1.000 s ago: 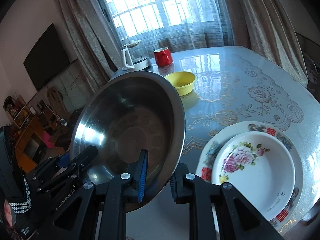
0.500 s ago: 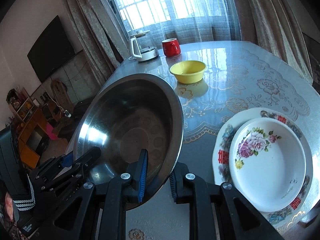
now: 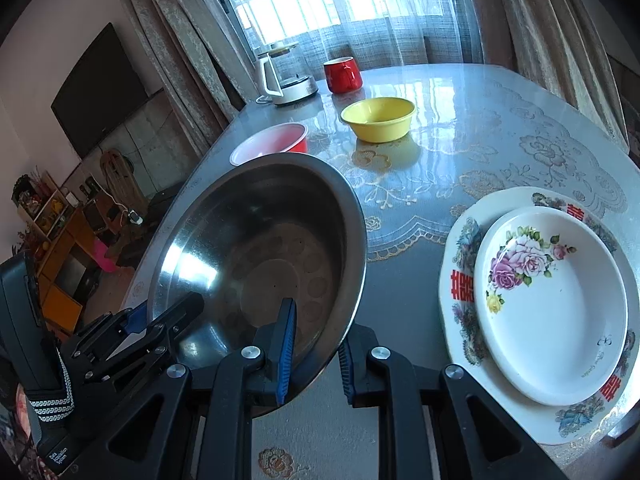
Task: Organize plates and bowls
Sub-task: 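Lift the steel bowl with both grippers and lower it beside the plate stack, then open both grippers to release the steel bowl on the table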
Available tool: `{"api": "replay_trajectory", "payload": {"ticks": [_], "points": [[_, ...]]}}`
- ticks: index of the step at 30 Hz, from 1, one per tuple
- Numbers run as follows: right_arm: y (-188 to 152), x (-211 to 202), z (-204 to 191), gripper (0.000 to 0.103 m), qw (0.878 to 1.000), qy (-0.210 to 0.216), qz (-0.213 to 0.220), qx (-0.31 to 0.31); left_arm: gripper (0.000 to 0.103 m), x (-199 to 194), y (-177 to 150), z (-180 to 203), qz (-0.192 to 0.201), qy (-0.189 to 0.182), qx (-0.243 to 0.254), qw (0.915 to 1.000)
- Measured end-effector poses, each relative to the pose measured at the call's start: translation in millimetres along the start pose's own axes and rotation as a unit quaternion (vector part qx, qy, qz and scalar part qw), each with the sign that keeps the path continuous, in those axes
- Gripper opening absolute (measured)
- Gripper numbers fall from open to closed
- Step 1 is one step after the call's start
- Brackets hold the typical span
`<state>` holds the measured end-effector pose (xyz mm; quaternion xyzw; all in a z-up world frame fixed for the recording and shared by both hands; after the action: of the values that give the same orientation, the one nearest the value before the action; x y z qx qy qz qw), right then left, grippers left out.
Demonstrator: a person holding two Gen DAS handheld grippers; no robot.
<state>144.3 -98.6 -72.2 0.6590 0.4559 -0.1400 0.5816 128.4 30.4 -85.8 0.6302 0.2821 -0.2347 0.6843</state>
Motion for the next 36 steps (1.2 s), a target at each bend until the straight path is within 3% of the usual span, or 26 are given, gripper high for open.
{"api": "replay_trajectory", "payload": {"ticks": [17, 20, 36], "points": [[-12, 20, 8, 0.024, 0.999, 0.016, -0.031, 0.032, 0.034, 13, -6, 0, -0.013, 0.008, 0.01, 0.9998], [-10, 18, 11, 0.031, 0.998, 0.026, -0.032, 0.042, 0.034, 12, -4, 1, -0.012, 0.005, 0.01, 0.9999], [-4, -1, 31, 0.031, 0.997, 0.031, -0.014, 0.072, 0.035, 11, -2, 0, -0.026, -0.018, -0.011, 0.9994]]}}
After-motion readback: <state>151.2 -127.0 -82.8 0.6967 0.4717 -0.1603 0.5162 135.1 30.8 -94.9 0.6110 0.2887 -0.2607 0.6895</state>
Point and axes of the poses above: each gripper's, at about its wrist camera, not at the fingertips, and x roughly the way its jaws point, z to its right, y to its top, the point moved 10 cm from there along x, roughly the way its jaws point
